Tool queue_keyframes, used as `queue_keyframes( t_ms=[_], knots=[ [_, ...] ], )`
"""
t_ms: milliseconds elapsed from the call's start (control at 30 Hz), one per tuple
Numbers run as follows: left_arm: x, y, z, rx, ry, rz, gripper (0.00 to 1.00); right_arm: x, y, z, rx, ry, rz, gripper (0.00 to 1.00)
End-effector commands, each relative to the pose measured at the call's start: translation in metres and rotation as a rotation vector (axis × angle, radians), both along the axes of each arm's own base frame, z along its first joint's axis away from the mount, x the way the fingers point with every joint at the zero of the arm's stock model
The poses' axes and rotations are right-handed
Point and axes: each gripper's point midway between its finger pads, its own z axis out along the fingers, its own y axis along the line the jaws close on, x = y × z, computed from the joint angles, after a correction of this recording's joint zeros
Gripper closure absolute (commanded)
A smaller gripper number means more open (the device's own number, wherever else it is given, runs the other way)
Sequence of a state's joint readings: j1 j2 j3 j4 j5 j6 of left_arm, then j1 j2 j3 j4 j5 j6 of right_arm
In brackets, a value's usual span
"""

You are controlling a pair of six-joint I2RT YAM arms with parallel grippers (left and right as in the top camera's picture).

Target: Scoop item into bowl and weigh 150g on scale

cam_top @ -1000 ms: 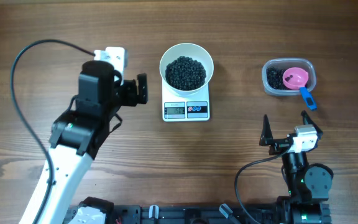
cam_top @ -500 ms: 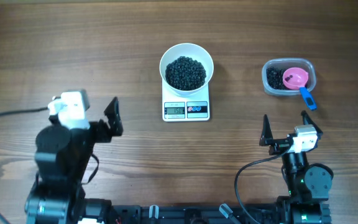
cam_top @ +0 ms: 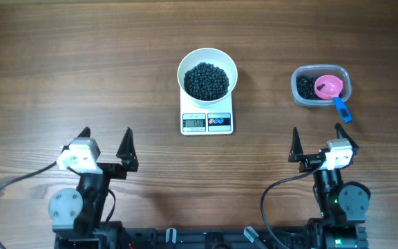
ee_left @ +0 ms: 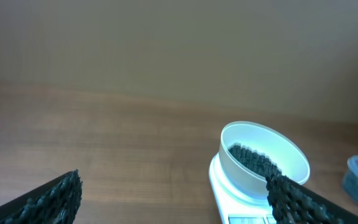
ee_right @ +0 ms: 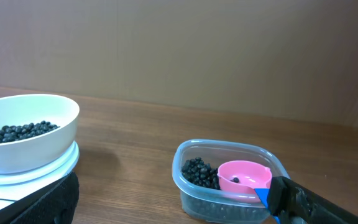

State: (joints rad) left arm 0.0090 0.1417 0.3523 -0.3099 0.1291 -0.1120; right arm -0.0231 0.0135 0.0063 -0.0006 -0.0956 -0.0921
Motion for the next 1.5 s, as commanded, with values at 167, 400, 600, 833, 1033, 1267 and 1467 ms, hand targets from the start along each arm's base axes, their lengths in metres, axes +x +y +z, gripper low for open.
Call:
queue_keyframes(
  t_ms=[167, 400, 600, 833, 1033, 1267, 1467],
  knots=[
    [-0.003, 0.001, -0.006, -0.008, -0.110, 0.001, 0.00, 0.000, -0.003, 0.002, -0.011, -0.012, -0.015, 0.00],
    [-0.002, 0.006, -0.004, -0.005, -0.123, 0.028, 0.00, 0.000, -0.003, 0.002, -0.011, -0.012, -0.016, 0.00],
    [0.011, 0.012, -0.020, 0.005, -0.209, 0.054, 0.00, 0.000, -0.003, 0.002, -0.011, -0.012, -0.016, 0.00],
    [0.017, 0.012, -0.045, 0.008, -0.166, 0.049, 0.00, 0.000, -0.003, 0.002, -0.012, -0.012, -0.015, 0.00],
    [0.017, 0.013, -0.078, 0.030, -0.035, 0.056, 0.00, 0.000, -0.003, 0.002, -0.011, -0.012, -0.016, 0.00],
    [0.017, 0.018, -0.080, 0.189, -0.039, 0.077, 0.00, 0.000, -0.003, 0.002, -0.011, -0.012, -0.015, 0.00],
    [0.017, 0.025, -0.080, 0.174, -0.031, 0.118, 0.00, 0.000, -0.003, 0.002, -0.011, -0.012, -0.015, 0.00]
  ],
)
